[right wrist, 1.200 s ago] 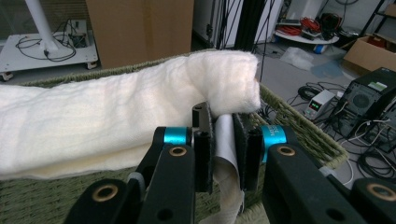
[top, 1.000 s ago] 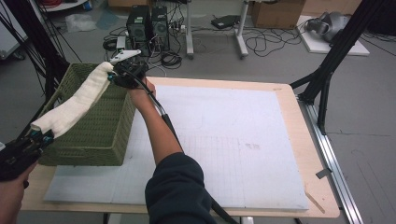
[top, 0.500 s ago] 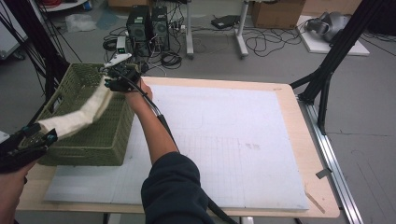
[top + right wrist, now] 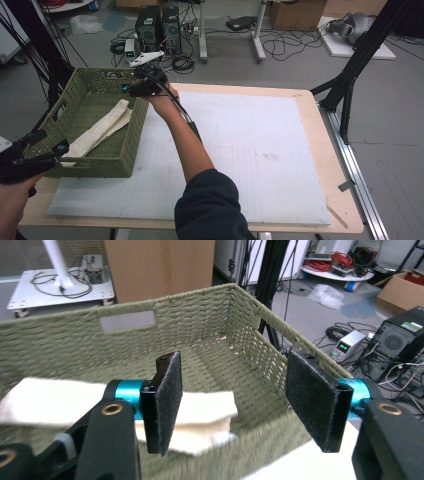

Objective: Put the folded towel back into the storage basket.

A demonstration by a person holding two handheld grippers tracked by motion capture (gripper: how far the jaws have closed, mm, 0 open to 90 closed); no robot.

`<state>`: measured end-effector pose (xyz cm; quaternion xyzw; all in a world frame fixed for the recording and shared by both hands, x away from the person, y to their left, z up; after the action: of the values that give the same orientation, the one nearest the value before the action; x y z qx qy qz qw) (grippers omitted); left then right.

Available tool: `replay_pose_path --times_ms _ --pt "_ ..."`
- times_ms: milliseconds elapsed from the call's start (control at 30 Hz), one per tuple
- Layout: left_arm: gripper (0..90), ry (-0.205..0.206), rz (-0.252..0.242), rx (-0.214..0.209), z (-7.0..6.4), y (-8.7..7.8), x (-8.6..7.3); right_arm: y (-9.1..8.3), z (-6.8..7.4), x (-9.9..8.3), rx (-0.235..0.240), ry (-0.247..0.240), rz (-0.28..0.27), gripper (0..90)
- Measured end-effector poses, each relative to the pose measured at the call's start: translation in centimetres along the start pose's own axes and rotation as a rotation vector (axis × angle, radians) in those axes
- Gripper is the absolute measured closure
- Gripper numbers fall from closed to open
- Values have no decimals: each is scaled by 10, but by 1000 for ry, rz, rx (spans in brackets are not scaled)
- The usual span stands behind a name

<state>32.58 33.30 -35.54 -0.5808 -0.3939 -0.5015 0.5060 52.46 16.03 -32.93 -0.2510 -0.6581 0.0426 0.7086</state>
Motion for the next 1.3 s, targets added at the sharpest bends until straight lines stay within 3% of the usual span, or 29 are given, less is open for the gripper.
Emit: replay_pose_path --times_ms 200,533,1033,1300 --pt "209 11 4 -42 -19 6 0 -38 -2 -13 4 1 18 292" --pt "208 -8 4 -132 -56 19 3 -110 -6 -41 -59 -4 24 230" --pt "209 26 14 -253 -131 47 6 -210 -2 -110 -175 51 10 173" --pt "206 34 17 -335 -168 59 5 -264 -1 -157 -276 98 3 122"
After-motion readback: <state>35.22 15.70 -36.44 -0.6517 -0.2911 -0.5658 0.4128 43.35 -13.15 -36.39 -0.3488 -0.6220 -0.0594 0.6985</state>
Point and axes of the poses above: each handheld gripper's, and its own axes: y roughly forward along the jaws, x roughly out of its top, z roughly to its left, the point moved 10 cm from there along y, roughly forward along the jaws, and after that the axes turned 11 degrees about x, right-handed, at the moved point
